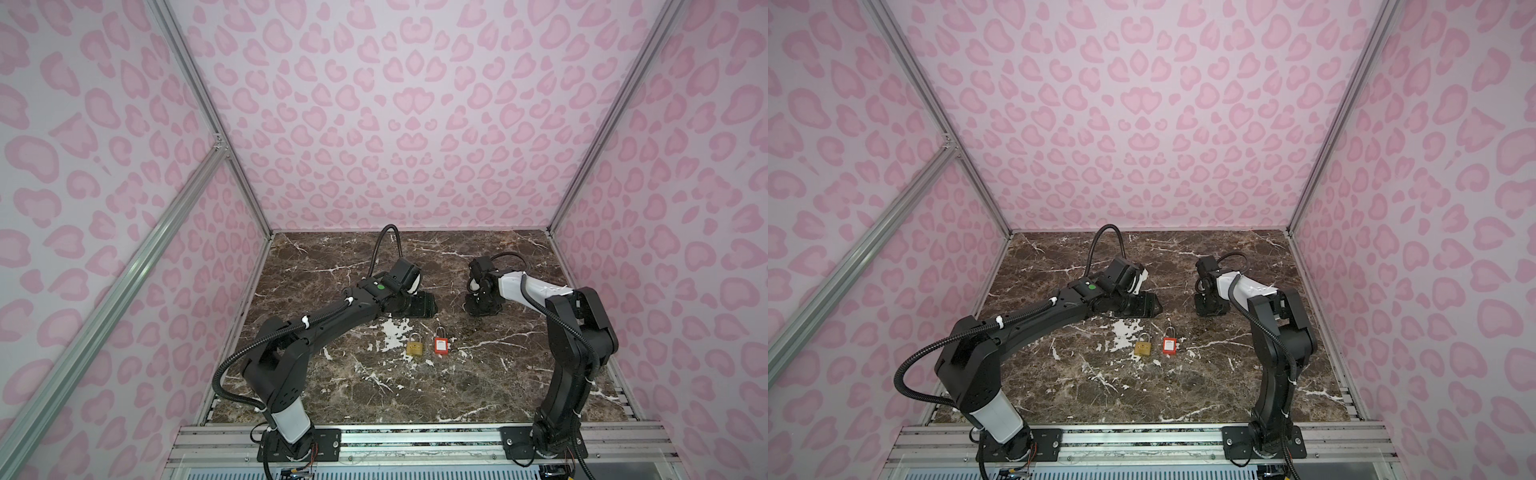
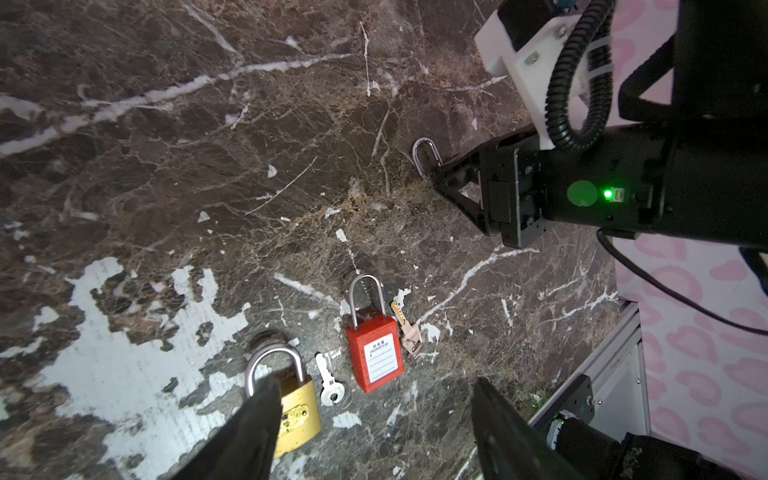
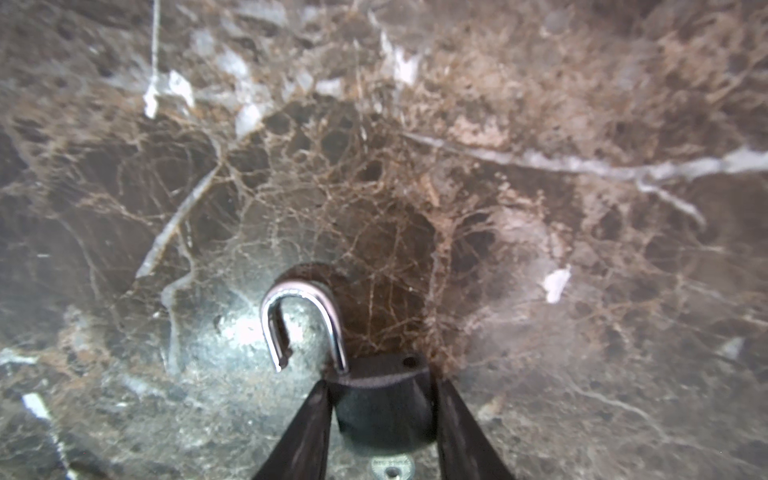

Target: Lock with the key

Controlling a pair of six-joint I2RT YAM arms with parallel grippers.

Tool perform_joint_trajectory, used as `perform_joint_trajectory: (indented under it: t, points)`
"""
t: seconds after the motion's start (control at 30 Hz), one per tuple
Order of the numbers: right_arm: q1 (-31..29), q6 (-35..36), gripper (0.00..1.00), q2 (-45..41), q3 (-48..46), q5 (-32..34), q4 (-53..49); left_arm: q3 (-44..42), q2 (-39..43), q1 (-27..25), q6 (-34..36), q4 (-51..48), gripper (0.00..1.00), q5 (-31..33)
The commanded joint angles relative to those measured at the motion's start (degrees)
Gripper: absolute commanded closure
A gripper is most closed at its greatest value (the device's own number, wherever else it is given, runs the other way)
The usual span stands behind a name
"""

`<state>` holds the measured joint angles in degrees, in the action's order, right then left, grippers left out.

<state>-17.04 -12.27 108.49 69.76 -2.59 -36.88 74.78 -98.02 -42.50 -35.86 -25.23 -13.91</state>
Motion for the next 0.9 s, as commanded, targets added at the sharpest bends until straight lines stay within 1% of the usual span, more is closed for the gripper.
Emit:
perform_joint_trajectory:
  t: [0.0,0.07,0.2,0.33,0.43,0.63,0.73,0.87]
  points:
    - [-0.14,0.75,0.6,0.61,-0.69,1.68,-4.73,-0.21,-0.06,-0.02,-0.09,1.11,0.26,-0.33]
    - [-0.13,0.95,0.62,0.49,-0.65,1.19,-4.6,-0.38,-0.15,-0.08,-0.5,1.05,0.26,-0.16]
    - [-0.21,0.59,0.69,0.02,-1.2,1.29,-3.59,-0.58,-0.58,-0.03,-2.03,1.85,0.26,-0.65]
    - [-0.26,-0.03,0.72,-2.2,-2.45,-0.07,-2.13,-2.13,-0.37,0.04,-3.89,5.43,0.26,-2.79]
    - [-0.15,-0.27,0.73,-5.25,-3.37,-3.73,-0.61,-3.33,-0.22,0.29,-5.62,8.5,0.26,-5.19]
    - [-0.24,-1.17,0.73,-10.95,-2.61,-12.3,-0.55,-4.16,-0.14,0.59,-8.04,12.55,0.26,-7.83]
    - [-0.6,-1.0,0.73,-13.2,-2.42,-15.88,-0.56,-5.17,-0.32,0.67,-10.84,17.51,0.27,-10.38]
    - [-1.24,-1.75,0.73,-15.86,-2.9,-20.09,-0.06,-4.43,-1.36,0.71,-12.82,20.72,0.28,-12.12]
